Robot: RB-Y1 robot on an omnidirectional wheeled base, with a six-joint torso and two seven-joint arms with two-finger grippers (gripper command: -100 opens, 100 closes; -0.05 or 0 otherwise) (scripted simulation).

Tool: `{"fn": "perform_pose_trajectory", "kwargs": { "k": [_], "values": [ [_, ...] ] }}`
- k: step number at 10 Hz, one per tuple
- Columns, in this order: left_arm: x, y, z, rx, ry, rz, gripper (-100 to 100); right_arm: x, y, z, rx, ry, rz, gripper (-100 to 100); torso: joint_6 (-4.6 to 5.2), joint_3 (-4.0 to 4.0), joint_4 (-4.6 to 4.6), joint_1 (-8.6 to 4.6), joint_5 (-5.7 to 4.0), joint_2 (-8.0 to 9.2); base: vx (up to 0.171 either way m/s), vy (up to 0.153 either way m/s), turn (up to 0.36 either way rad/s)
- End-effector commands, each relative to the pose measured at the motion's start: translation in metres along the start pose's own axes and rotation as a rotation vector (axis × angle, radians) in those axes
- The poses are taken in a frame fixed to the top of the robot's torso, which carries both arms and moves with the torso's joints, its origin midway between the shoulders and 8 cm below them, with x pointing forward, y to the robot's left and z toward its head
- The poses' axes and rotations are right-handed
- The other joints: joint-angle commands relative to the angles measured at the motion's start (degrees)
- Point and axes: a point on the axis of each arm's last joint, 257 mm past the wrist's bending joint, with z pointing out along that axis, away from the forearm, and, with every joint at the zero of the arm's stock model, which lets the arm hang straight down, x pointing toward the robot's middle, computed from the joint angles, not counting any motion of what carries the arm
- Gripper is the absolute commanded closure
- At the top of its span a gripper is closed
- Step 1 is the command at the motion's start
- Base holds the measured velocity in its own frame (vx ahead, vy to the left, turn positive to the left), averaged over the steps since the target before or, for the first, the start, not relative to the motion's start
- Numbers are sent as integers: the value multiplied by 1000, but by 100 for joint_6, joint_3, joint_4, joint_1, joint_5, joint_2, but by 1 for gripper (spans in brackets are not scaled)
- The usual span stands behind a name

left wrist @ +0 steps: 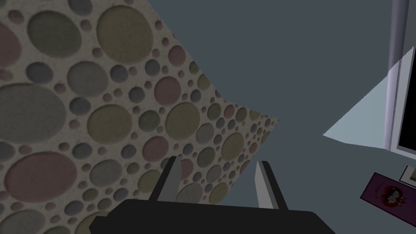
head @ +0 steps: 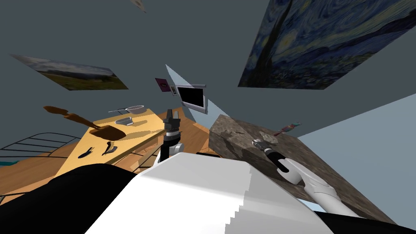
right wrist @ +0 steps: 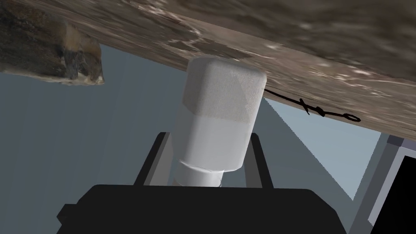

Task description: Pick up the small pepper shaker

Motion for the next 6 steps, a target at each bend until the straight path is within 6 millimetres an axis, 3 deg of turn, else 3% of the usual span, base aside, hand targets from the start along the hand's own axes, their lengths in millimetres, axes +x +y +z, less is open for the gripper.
{"fn": "perform_pose_trajectory", "kwargs": {
  "k": [1, 4, 6],
  "values": [
    [0, 0, 0, 0, 0, 0, 0, 1, -8, -13, 3, -7, -5, 100, 0, 0, 0, 0, 0, 0, 59, 31, 3],
    [0, 0, 0, 0, 0, 0, 0, 11, -16, -35, 3, -6, -18, 100, 3, 4, 3, -2, 5, 5, 60, 28, -10],
    [0, 0, 0, 0, 0, 0, 0, 12, -18, -36, 7, -1, -15, 100, 1, 2, 1, 2, 3, 3, 38, 18, -10]
  ]
}}
